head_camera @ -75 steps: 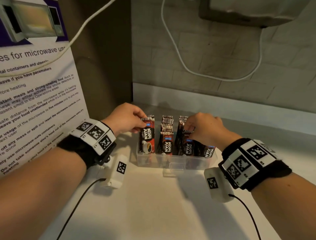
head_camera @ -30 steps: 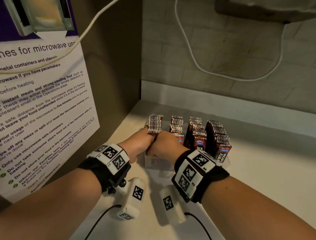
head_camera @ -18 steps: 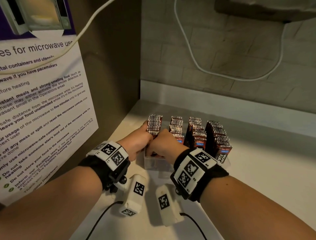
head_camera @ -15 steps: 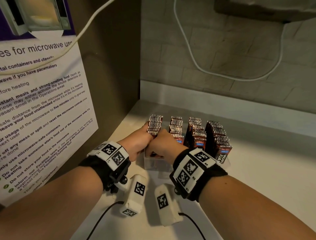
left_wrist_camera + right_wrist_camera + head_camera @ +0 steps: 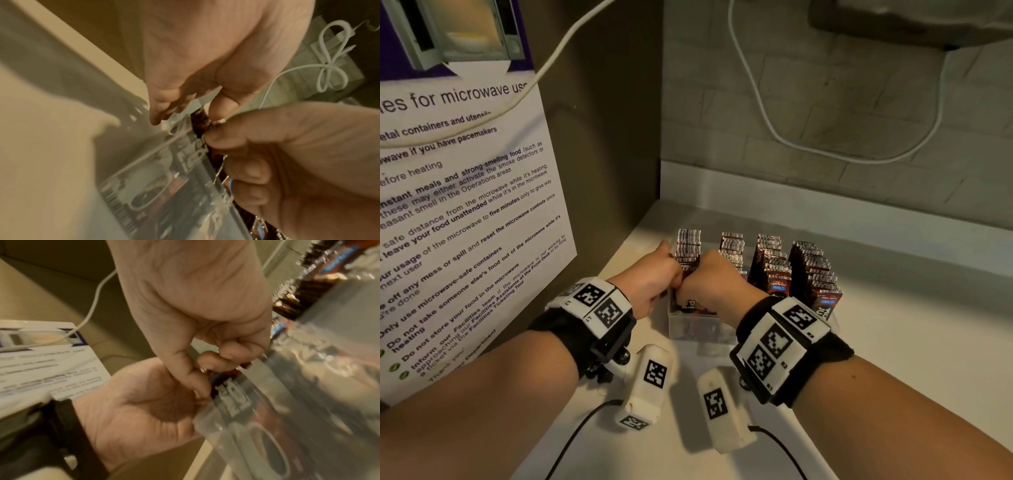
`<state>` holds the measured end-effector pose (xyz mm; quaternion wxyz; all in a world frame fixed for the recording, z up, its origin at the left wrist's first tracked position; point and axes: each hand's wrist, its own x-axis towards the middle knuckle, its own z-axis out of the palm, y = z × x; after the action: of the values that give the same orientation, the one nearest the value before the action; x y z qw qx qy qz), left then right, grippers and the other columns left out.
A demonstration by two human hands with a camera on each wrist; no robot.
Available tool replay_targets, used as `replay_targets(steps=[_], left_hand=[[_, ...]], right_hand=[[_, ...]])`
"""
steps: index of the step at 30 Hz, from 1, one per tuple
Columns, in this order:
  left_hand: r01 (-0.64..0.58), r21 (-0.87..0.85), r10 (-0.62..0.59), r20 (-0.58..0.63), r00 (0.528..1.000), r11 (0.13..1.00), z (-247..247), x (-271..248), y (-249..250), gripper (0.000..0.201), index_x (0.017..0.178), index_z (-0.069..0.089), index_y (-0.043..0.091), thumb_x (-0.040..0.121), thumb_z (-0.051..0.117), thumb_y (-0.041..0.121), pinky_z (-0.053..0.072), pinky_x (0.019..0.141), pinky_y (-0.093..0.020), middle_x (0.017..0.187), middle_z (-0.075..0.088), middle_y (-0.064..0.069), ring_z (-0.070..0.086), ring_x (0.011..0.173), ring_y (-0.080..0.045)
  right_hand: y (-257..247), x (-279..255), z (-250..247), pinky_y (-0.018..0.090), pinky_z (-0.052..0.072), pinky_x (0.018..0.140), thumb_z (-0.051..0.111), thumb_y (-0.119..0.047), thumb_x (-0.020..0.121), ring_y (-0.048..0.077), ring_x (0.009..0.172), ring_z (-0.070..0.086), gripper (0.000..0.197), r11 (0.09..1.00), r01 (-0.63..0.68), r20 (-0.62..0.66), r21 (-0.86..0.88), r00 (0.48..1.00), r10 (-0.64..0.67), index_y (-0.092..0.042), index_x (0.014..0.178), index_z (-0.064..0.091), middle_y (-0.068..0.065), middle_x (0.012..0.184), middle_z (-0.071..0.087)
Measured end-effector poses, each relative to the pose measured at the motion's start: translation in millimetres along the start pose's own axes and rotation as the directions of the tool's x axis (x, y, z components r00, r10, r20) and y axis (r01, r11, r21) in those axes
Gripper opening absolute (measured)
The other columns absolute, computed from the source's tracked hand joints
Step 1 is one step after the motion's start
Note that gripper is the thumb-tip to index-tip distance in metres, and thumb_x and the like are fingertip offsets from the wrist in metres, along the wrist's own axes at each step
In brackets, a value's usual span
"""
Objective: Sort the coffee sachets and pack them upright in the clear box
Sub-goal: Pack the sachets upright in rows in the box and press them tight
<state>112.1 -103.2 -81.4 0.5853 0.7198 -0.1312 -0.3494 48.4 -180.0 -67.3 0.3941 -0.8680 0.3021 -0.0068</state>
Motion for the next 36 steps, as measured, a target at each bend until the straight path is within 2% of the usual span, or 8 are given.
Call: replay_targets(steps=[4,7,9,16,19,25,32,36], left_hand=[[-0.120,-0.019,0.115,-0.165,0.980,0.993,-3,-16,18,0.073,0.150,0.032,0.026,0.084,0.045,-0.004,0.036,0.102,-0.038,0.148,0.040,-0.001,0.043,0.129,-0.028],[-0.344,-0.077,0.303,-0.324,0.896,0.936,3,-30,35,0.043,0.133,0.052,0.017,0.092,0.047,0.005,0.039,0.082,-0.024,0.120,0.054,-0.001,0.052,0.105,-0.015],[-0.422,-0.166,0.354,-0.326,0.877,0.891,16,-40,42,0.025,0.119,0.057,0.014,0.096,0.047,0.012,0.042,0.088,-0.025,0.115,0.058,-0.004,0.055,0.107,-0.017],[-0.153,-0.247,0.185,0.112,0.976,0.957,66,-52,31,0.072,0.154,0.018,0.027,0.093,0.026,0.066,0.015,0.115,-0.036,0.161,0.020,0.003,0.020,0.146,-0.013],[-0.100,-0.248,0.132,0.114,0.985,0.964,75,-51,32,0.073,0.154,0.010,0.031,0.093,0.021,0.069,0.010,0.117,-0.036,0.162,0.013,0.006,0.014,0.147,-0.010],[-0.044,-0.220,0.056,0.051,0.997,0.975,81,-44,34,0.078,0.155,0.011,0.029,0.091,0.022,0.072,0.012,0.120,-0.042,0.163,0.012,-0.002,0.016,0.148,-0.018],[0.073,-0.272,-0.056,0.072,0.996,0.959,79,-31,31,0.082,0.154,0.020,0.025,0.089,0.022,0.075,0.022,0.117,-0.044,0.159,0.024,-0.005,0.026,0.144,-0.022],[0.132,-0.249,-0.120,0.063,0.991,0.959,76,-30,33,0.088,0.152,0.026,0.023,0.085,0.026,0.080,0.038,0.090,-0.036,0.155,0.034,-0.009,0.038,0.137,-0.026]], right_hand=[[2,-14,-31,0.048,0.058,0.077,0.066,-0.001,0.071,0.033,0.091,0.066,0.041,0.992,0.083,-0.192,0.091,0.979,-0.064,-0.003,0.111,0.057,0.012,0.104,0.062],[13,-20,-64,0.046,0.056,0.080,0.060,-0.002,0.076,0.034,0.089,0.066,0.025,0.964,0.131,-0.412,0.232,0.911,-0.024,-0.010,0.100,0.063,0.013,0.097,0.068],[22,-25,-80,0.043,0.054,0.078,0.058,-0.004,0.080,0.031,0.085,0.065,0.021,0.952,0.083,-0.422,0.293,0.905,0.051,-0.002,0.101,0.063,0.013,0.093,0.066],[25,-33,-67,0.039,0.053,0.074,0.055,-0.006,0.090,0.023,0.067,0.055,0.010,0.965,-0.110,-0.119,0.238,0.983,0.141,0.003,0.089,0.059,0.012,0.072,0.056],[22,-29,-58,0.032,0.042,0.061,0.052,-0.001,0.088,0.022,0.057,0.048,0.013,0.962,-0.172,-0.056,0.213,0.981,0.187,-0.002,0.075,0.051,0.009,0.061,0.048],[23,-15,-48,0.044,0.052,0.091,0.049,-0.006,0.091,0.029,0.094,0.062,0.022,0.954,-0.216,-0.006,0.207,0.975,0.222,0.004,0.108,0.057,0.020,0.107,0.064],[21,-19,-43,0.049,0.054,0.087,0.040,0.002,0.093,0.035,0.095,0.064,0.027,0.913,-0.242,0.095,0.328,0.970,0.223,0.003,0.118,0.049,0.019,0.105,0.061],[19,-23,-40,0.055,0.053,0.088,0.035,0.003,0.094,0.034,0.099,0.063,0.022,0.907,-0.197,0.093,0.372,0.980,0.175,-0.007,0.109,0.046,0.016,0.108,0.061]])
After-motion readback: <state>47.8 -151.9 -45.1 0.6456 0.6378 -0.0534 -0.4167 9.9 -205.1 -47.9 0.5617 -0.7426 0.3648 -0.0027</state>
